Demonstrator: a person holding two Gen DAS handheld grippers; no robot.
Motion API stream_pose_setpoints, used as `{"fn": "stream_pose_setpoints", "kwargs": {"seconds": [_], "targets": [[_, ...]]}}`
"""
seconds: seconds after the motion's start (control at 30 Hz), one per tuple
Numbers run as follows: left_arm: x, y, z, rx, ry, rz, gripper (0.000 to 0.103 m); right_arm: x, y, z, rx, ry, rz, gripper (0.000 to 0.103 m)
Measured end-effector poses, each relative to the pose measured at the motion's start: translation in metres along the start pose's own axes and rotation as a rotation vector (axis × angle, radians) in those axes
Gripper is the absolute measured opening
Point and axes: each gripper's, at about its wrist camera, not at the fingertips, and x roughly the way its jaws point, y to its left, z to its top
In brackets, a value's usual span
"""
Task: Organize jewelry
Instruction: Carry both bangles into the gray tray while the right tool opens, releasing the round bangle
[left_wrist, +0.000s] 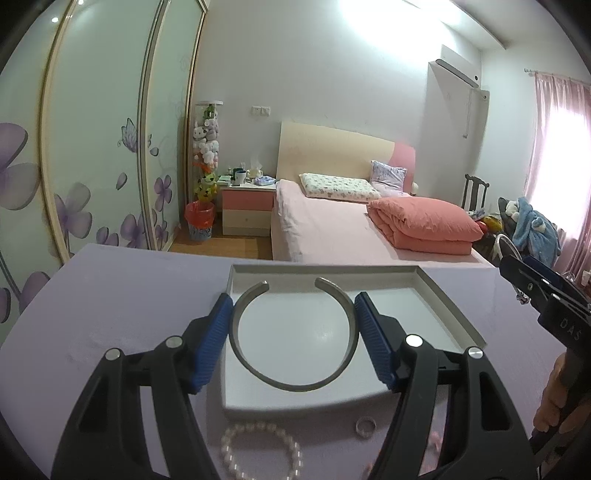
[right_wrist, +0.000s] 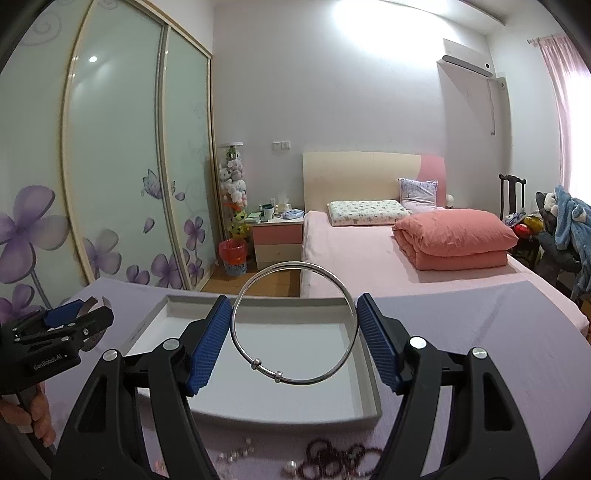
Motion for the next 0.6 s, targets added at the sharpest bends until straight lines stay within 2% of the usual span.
{"fn": "stream_pose_setpoints", "kwargs": {"seconds": [0.23,0.6], "targets": [[0.041,-0.006,0.007,0.009,0.018,0.013,0.066,0.034,0.004,-0.003,-0.011,0.033,0.004,0.070],[0.109,-0.003,0.004,-0.003,0.122,0.021,0.066,0.102,-0.002,-0.026,0.037,0.207,0.012,0.070]]}}
